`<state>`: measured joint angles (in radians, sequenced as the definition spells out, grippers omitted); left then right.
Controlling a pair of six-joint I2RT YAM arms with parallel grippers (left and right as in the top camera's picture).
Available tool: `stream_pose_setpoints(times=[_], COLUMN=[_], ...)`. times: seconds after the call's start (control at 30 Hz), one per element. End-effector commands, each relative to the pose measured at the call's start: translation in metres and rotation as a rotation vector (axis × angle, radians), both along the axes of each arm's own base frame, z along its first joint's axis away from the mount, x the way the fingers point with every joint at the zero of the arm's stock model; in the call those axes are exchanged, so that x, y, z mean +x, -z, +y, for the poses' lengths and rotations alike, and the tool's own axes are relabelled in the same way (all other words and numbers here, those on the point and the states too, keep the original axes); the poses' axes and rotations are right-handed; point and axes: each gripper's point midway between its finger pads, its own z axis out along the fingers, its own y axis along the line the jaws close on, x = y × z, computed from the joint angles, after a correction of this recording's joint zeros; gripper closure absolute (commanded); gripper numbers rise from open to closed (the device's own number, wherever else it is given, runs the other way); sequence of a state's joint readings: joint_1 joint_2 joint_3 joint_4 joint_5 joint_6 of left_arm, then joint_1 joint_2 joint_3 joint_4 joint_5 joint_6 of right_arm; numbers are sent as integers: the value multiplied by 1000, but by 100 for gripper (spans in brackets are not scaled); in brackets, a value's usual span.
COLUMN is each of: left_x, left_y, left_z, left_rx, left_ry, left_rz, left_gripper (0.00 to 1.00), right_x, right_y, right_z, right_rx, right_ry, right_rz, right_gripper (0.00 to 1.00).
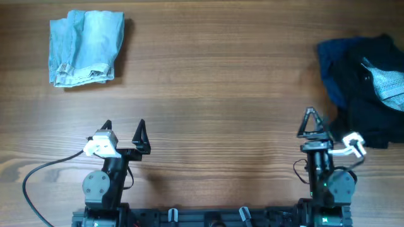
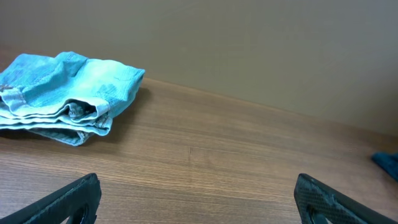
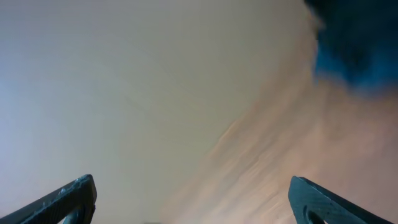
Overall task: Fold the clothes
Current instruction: 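Reach the right gripper into the black trousers pile and grasp them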
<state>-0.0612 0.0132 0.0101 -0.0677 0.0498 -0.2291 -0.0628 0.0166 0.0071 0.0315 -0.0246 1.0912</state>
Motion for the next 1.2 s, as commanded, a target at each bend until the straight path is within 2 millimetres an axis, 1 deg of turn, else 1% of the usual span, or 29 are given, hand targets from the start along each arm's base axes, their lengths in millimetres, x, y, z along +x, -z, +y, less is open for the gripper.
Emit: stream_pose_setpoints(times=[0.0, 0.23, 0.27, 0.33, 0.37, 0.4, 0.43, 0.5, 0.57, 0.63, 0.67, 0.73, 0.83, 0.93, 1.07, 1.17], left_x=[0, 0, 0, 0, 0, 0, 0, 0, 0, 0, 0, 0, 0, 0, 0, 0], left_y=[4, 4, 4, 4, 4, 4, 4, 4, 4, 4, 4, 4, 4, 4, 4, 4], left_z=[-1, -1, -1, -1, -1, -1, -1, -1, -1, -1, -1, -1, -1, -1, -1, -1], left_rx=[21, 21, 21, 21, 21, 21, 21, 21, 21, 21, 21, 21, 21, 21, 21, 21], left_ry=[2, 2, 2, 2, 2, 2, 2, 2, 2, 2, 2, 2, 2, 2, 2, 2], left_rz=[9, 9, 9, 9, 9, 9, 9, 9, 9, 9, 9, 9, 9, 9, 9, 9], left_gripper=[0, 0, 0, 0, 0, 0, 0, 0, 0, 0, 0, 0, 0, 0, 0, 0], right_x=[0, 1, 1, 2, 2, 2, 1, -3, -7, -10, -11, -8, 2, 24, 58, 84], right_y=[8, 11, 12, 12, 8, 0, -12, -35, -56, -71, -80, -84, -90, -96, -89, -79], right_z=[1, 1, 3, 15, 19, 21, 24, 30, 31, 32, 31, 27, 21, 15, 4, -12], right_rx=[615, 614, 614, 587, 499, 386, 255, 105, -6, -139, -267, -336, -405, -492, -536, -542], right_ry=[-9, -8, -18, -85, -111, -130, -156, -187, -182, -167, -149, -121, -96, -88, -94, -72], right_rz=[9, 22, 32, 53, 42, 10, -41, -133, -199, -230, -231, -193, -114, 1, 216, 428], right_gripper=[0, 0, 0, 0, 0, 0, 0, 0, 1, 0, 1, 0, 1, 1, 1, 0])
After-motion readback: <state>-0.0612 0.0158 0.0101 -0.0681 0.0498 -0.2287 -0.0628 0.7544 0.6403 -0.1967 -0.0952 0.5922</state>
